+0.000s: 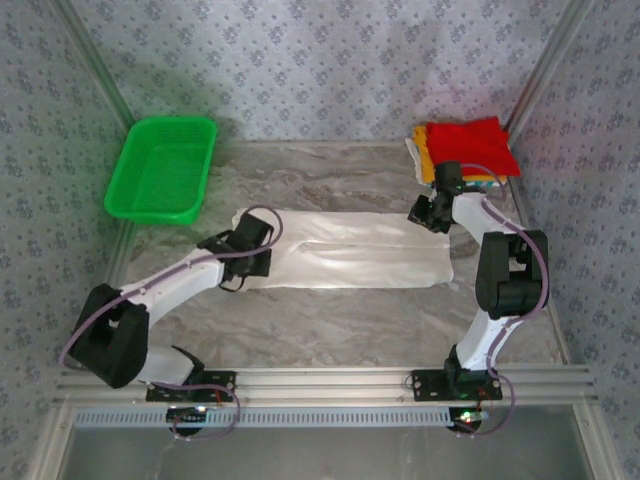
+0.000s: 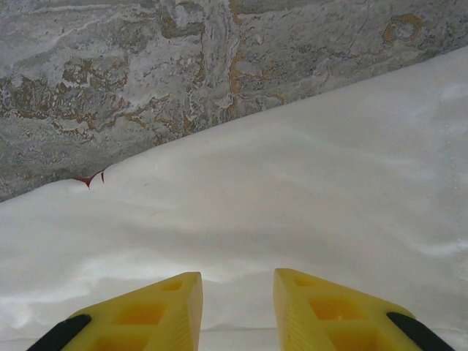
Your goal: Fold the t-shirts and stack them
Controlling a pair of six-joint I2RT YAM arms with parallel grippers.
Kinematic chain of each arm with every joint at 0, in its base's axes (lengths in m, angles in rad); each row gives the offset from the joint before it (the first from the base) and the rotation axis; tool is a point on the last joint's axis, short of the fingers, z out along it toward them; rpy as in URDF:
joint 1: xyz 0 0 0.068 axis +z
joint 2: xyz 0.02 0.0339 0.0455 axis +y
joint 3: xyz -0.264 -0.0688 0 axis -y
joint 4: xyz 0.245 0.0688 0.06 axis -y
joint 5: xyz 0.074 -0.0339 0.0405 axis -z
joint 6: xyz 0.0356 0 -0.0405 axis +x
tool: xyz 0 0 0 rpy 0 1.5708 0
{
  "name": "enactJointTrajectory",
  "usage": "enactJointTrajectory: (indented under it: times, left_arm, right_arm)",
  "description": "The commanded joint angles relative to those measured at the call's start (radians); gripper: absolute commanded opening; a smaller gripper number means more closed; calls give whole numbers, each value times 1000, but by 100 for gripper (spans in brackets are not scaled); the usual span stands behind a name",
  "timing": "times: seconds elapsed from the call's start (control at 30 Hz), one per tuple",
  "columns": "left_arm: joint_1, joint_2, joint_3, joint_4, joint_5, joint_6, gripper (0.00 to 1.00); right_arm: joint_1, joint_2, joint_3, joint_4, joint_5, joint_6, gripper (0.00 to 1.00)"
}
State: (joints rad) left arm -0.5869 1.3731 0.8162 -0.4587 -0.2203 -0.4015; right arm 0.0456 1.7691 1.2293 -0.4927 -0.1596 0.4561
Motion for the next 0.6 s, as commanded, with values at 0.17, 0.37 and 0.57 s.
enactJointTrajectory:
  times: [0.17,0.37,0.57]
  left_arm:
    - [154,-113,-83,55,66,-94,46]
    - [298,-30,-58,43,226,-85,58]
    - [276,56,-40,74,319,-55,49]
  right_arm:
    - [15,10,8,-19,12,1,34]
    - [17,4,7,-22,18,-3,34]
    - [14,3,2,-18,21,-4,34]
